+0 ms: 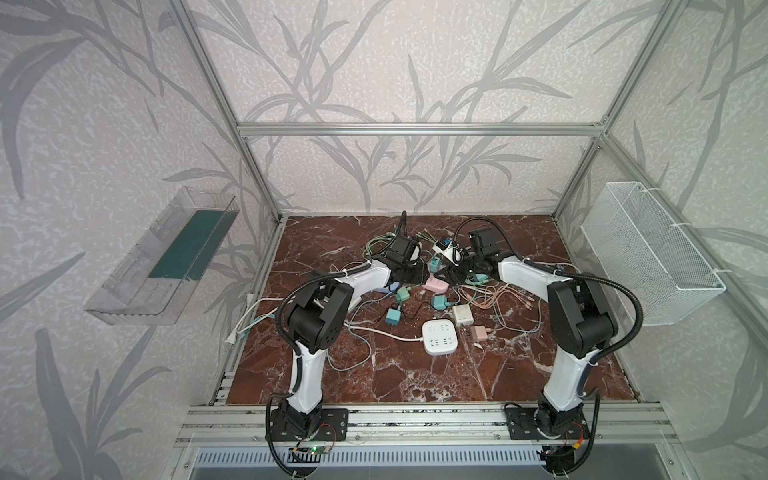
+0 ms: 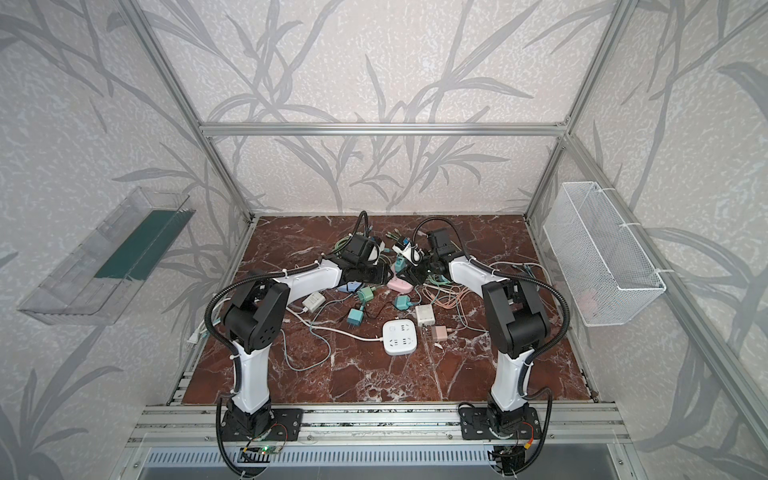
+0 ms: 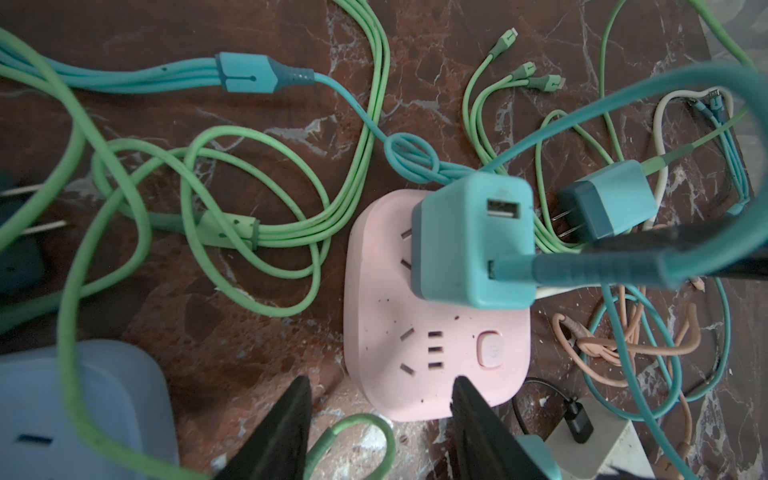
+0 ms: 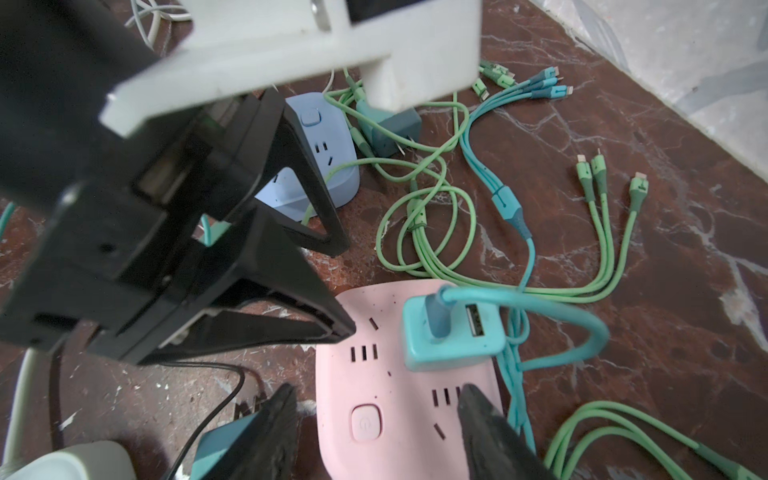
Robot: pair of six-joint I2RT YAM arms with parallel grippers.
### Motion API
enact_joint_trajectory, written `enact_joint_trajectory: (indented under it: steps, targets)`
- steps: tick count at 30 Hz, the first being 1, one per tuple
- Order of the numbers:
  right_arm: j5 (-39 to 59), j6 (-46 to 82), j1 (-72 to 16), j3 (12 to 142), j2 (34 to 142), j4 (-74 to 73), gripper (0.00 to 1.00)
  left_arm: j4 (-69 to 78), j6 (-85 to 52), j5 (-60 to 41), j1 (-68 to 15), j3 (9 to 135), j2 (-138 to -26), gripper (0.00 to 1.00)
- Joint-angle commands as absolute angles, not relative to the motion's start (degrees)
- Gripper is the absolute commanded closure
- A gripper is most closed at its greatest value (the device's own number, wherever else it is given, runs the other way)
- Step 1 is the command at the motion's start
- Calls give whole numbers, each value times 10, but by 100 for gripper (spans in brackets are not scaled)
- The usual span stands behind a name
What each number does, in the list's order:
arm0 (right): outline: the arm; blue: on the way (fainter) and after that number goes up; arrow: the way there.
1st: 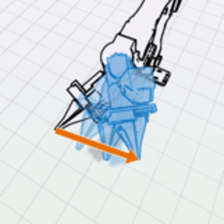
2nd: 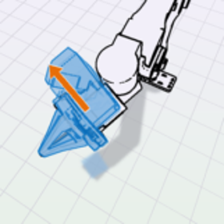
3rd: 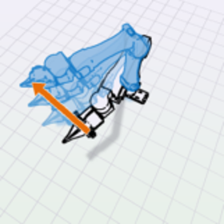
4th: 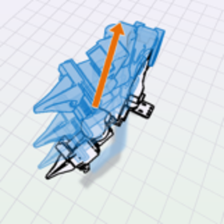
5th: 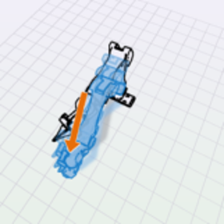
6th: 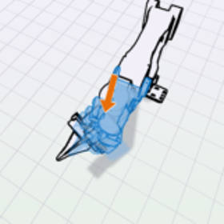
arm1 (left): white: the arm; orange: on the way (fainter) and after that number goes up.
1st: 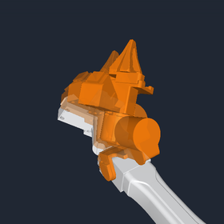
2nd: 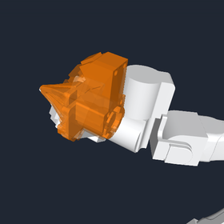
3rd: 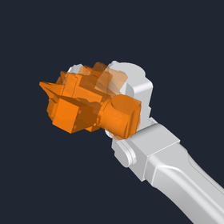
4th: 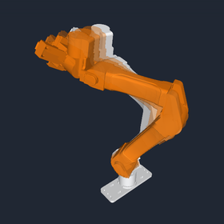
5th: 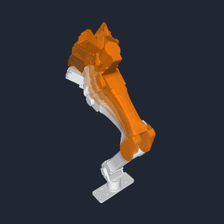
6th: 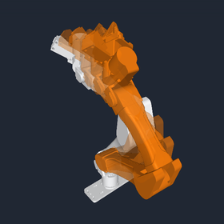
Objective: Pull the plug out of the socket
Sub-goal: 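Move the right gripper to the teal charger the left gripper holds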
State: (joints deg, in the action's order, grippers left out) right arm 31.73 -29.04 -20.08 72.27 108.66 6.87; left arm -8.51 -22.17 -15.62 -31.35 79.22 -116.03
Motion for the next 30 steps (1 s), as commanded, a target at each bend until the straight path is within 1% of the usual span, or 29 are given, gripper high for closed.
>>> enact_joint_trajectory:
  steps: [1, 7, 19, 26, 30]
  targets:
    - [308, -302, -205, 748, 1102, 80, 38, -83, -226, -166, -310, 791, -1168, 45]
    - [298, -309, -206, 779, 1125, 100, 39, -89, -224, -165, -309, 797, -1173, 47]
    - [276, -353, -207, 868, 1186, 188, 39, -95, -223, -171, -308, 806, -1179, 47]
    - [276, -364, -207, 892, 1203, 205, 39, -93, -223, -174, -308, 804, -1179, 47]
    - [275, -368, -210, 902, 1212, 211, 41, -93, -225, -176, -307, 810, -1182, 47]
